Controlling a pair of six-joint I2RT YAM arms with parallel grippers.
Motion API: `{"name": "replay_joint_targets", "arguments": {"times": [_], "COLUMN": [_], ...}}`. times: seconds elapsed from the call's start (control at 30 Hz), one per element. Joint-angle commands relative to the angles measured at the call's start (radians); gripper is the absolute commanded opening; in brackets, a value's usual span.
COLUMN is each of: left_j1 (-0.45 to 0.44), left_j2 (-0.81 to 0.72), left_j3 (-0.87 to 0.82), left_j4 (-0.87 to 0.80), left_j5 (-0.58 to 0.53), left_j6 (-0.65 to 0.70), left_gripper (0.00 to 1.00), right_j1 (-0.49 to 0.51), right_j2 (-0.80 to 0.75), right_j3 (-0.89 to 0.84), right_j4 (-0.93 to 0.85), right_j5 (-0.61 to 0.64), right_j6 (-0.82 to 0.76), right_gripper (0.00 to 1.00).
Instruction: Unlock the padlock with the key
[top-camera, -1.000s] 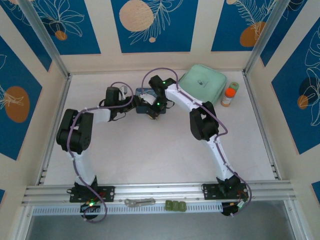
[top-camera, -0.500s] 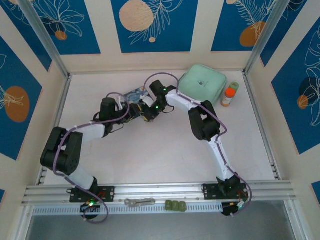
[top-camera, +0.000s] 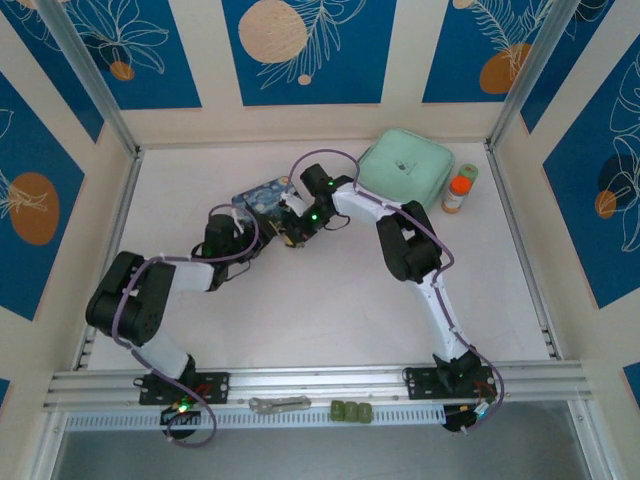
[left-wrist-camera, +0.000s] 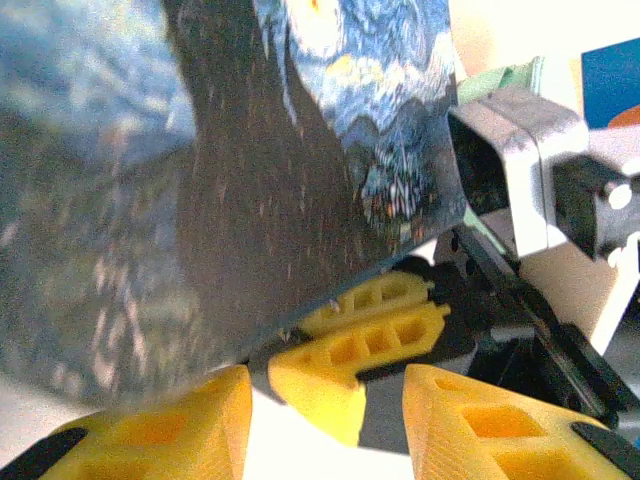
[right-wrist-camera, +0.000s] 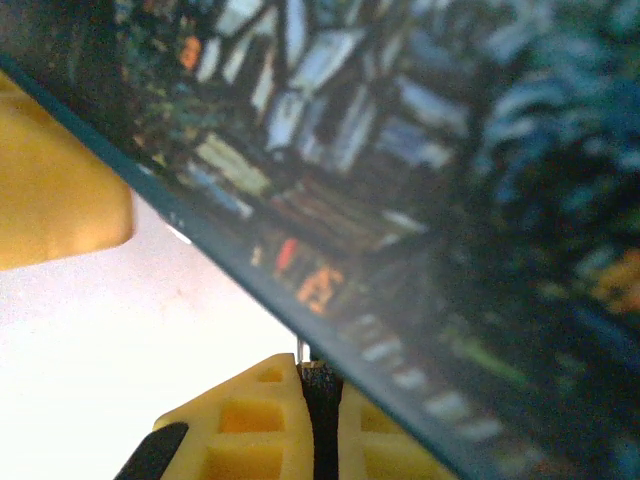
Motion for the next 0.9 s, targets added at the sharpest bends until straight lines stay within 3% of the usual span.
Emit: {"name": "replay_joint_targets", "arguments": {"times": [0.0, 0.3, 0.53, 0.87], "left_j1": [-0.004, 0.004, 0.005, 0.015], "left_j2": [0.063, 0.100, 0.055, -0.042], "left_j3": [-0.015, 0.067, 0.080, 0.067], "left_j4": [0.108, 0.032, -0.034, -0.118], "left_j5": [-0.043, 0.054, 0.075, 0.073], "left_j6": [0.023, 0.157, 0.184, 0.193], "left_gripper": [0.43, 0.44, 0.44, 0.48], "right_j1": [0.015, 0.054, 0.068, 0.038], "right_j2": [-0.043, -0.017, -0.056, -0.138], "right_j3": [-0.044, -0.033, -0.102, -0.153], "right_j4": [-0.052, -0.114, 0.010, 0.063], "right_j5": [-0.068, 0.153, 0.208, 0.138], "right_j6": [0.017, -0.030, 0.021, 0.004], "right_gripper": [0.00, 0.00, 0.22, 0.48]}}
